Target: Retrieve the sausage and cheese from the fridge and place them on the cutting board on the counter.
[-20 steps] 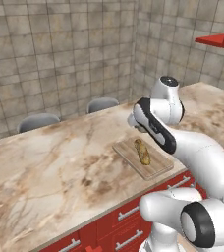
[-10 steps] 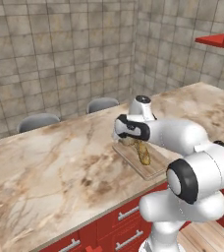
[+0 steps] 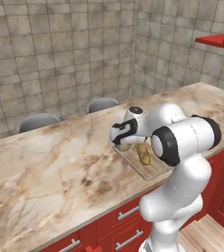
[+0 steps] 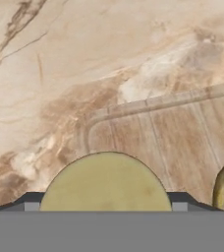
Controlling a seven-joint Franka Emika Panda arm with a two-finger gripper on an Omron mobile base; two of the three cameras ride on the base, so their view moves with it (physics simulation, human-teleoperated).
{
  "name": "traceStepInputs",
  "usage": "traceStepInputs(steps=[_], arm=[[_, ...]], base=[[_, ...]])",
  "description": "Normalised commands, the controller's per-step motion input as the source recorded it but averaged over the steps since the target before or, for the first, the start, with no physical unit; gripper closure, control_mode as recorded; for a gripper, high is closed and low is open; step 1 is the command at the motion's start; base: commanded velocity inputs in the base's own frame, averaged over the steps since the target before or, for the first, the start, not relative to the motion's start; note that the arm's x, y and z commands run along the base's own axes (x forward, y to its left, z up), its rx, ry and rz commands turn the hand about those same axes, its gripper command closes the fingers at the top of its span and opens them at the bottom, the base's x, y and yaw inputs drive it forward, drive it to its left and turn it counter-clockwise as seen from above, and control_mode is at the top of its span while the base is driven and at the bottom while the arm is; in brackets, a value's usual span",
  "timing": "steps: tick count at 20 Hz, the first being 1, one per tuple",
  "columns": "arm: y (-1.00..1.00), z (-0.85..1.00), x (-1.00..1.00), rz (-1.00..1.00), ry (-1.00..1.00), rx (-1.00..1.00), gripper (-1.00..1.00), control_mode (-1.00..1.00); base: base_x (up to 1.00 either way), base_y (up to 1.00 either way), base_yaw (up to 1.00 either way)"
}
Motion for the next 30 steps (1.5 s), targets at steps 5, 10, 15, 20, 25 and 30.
traceStepInputs(steps=[5, 10, 15, 20, 25, 30], arm=[[0.0, -0.19, 0.12, 0.0, 0.0, 0.0, 1.0, -1.0], [-0.03, -0.13, 0.15, 0.0, 0.0, 0.0, 1.0, -1.0], [0.0, -0.03, 0.31, 0.0, 0.0, 0.0, 1.0, -1.0], [-0.09, -0.12, 0.02, 0.0, 0.0, 0.0, 1.0, -1.0], [-0.17, -0.14, -0.12, 0.0, 0.0, 0.0, 1.0, -1.0], [-0.2, -0.02, 0.0, 0.0, 0.0, 0.0, 1.0, -1.0]], base=[[0.0, 0.0, 0.0], [0.0, 0.0, 0.0], [0.0, 0.0, 0.0], [0.0, 0.0, 0.0], [0.0, 0.0, 0.0], [0.0, 0.0, 0.0]])
